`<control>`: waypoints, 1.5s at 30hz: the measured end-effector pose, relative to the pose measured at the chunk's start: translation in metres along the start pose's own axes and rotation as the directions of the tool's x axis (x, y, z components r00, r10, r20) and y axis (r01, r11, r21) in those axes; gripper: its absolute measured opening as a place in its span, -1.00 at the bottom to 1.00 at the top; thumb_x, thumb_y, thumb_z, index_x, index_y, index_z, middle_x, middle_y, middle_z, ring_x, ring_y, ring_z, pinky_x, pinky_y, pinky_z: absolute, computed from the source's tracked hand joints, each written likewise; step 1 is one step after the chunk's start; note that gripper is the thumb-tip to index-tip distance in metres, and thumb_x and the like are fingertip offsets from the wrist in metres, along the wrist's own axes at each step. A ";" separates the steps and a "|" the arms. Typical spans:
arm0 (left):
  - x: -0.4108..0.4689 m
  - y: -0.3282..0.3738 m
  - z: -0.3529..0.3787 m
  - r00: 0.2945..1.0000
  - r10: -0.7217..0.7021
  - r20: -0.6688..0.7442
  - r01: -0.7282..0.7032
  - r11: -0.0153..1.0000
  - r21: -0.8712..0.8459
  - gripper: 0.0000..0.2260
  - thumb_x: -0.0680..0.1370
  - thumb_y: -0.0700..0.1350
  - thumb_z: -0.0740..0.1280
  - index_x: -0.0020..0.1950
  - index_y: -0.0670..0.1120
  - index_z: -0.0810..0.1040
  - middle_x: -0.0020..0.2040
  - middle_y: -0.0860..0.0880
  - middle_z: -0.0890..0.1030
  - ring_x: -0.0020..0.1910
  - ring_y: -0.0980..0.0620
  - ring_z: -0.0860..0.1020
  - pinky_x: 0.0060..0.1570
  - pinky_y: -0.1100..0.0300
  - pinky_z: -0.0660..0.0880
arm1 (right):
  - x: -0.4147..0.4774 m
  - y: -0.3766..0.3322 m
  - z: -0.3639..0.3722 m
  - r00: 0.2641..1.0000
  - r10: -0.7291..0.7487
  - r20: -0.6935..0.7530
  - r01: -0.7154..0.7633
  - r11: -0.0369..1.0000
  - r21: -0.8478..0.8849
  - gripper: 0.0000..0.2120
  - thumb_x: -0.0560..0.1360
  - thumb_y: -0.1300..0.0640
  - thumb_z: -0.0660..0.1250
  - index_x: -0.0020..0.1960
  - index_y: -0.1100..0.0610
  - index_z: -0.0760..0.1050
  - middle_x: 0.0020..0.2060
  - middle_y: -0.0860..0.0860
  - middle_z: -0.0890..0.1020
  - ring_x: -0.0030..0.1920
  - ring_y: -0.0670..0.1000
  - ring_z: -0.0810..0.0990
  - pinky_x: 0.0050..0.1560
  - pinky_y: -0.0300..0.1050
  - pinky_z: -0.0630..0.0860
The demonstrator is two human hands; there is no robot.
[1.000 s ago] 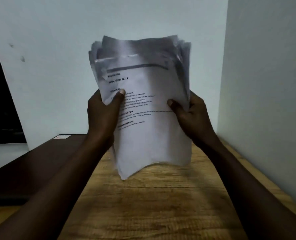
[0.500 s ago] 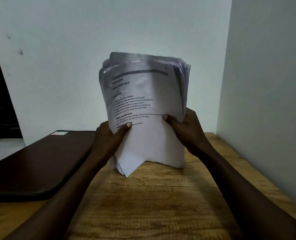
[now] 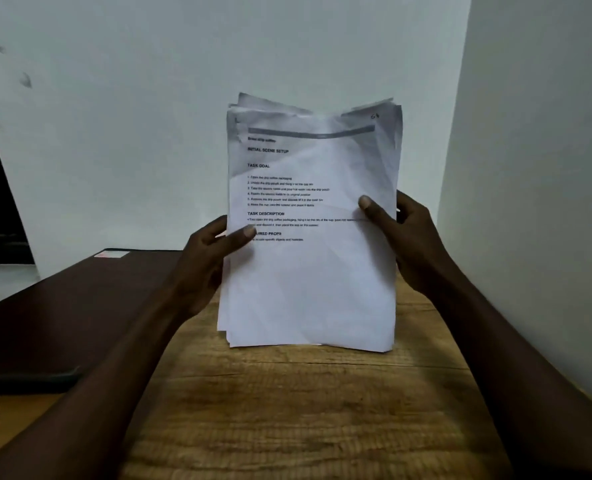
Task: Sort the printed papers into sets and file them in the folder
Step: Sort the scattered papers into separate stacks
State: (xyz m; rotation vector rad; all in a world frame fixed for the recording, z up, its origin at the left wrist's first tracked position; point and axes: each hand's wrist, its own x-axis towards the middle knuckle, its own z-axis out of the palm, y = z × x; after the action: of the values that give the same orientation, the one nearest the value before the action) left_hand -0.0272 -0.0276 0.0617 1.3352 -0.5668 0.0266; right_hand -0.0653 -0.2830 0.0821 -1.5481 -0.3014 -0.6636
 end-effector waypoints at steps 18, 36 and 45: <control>-0.004 0.028 0.031 0.816 0.501 -0.287 -0.421 0.857 0.296 -0.97 0.53 -0.05 0.39 -0.09 0.08 0.60 -0.23 0.26 0.68 -0.18 0.27 0.65 -0.23 0.37 0.54 | -0.006 -0.039 0.028 0.965 -0.254 -0.068 0.250 0.966 -0.061 -0.78 0.53 0.11 0.38 0.15 -0.01 0.46 0.06 -0.06 0.63 0.08 -0.06 0.63 0.06 -0.12 0.60; 0.001 -0.012 0.002 0.944 0.184 -0.276 -0.113 0.961 0.253 -0.88 0.47 -0.07 0.47 -0.01 0.00 0.64 -0.08 0.04 0.72 -0.08 0.03 0.69 -0.08 0.08 0.62 | -0.010 0.005 0.035 0.999 -0.015 -0.048 0.009 0.993 -0.121 -0.80 0.49 0.01 0.43 0.09 0.00 0.55 0.03 -0.04 0.67 0.04 -0.01 0.65 0.13 0.12 0.58; -0.004 -0.021 -0.004 0.978 -0.178 -0.110 0.190 0.975 0.112 -0.59 0.38 0.00 0.54 0.19 -0.02 0.59 0.11 -0.07 0.69 0.06 -0.05 0.67 0.02 0.03 0.62 | -0.012 0.017 0.027 0.992 0.128 -0.021 -0.130 0.982 -0.135 -0.87 0.47 0.06 0.45 0.01 -0.02 0.58 -0.02 -0.03 0.69 -0.01 0.02 0.68 0.10 0.10 0.60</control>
State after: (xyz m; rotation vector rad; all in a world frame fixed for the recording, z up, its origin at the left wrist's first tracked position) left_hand -0.0223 -0.0281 0.0400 1.4925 -0.3600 -0.0249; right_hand -0.0592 -0.2562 0.0620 -1.6781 -0.1476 -0.6011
